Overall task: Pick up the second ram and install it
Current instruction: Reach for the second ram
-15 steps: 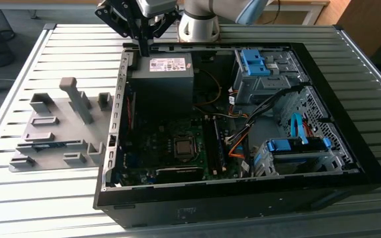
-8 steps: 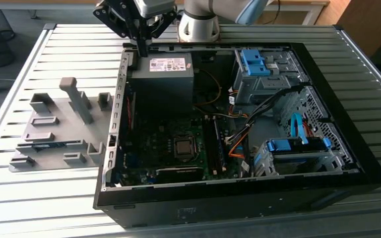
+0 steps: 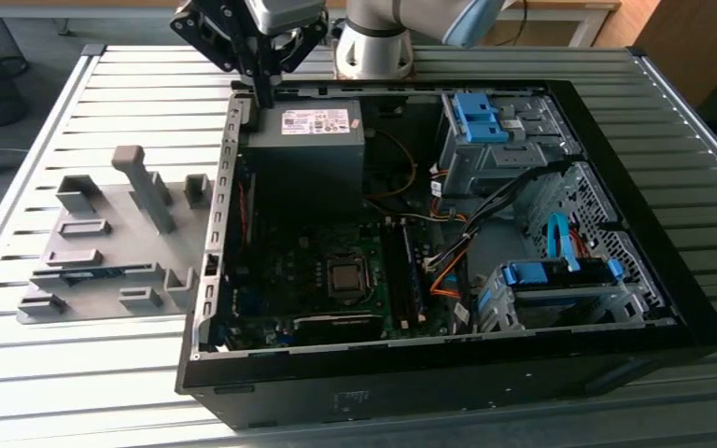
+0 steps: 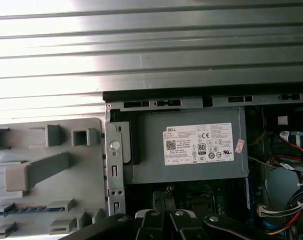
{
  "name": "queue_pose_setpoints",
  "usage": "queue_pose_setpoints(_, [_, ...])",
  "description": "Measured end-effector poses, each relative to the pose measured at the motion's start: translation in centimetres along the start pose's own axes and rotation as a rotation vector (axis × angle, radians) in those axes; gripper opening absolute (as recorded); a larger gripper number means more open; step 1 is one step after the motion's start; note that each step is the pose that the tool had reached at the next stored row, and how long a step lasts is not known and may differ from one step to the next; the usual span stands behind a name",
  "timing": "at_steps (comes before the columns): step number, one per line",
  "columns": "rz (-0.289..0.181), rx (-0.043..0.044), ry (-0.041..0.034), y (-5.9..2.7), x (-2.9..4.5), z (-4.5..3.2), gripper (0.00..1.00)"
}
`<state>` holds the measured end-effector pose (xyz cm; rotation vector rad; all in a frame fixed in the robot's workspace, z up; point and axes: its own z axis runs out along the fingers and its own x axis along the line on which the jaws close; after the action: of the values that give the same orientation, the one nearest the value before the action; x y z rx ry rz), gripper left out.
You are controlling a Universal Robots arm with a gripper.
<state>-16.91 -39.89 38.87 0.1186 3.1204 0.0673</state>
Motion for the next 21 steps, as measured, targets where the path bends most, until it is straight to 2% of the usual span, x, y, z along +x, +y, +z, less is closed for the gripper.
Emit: queue_pose_setpoints(21, [0.000, 0.0002, 0.0026, -0.09, 1.05, 0.14, 0.10])
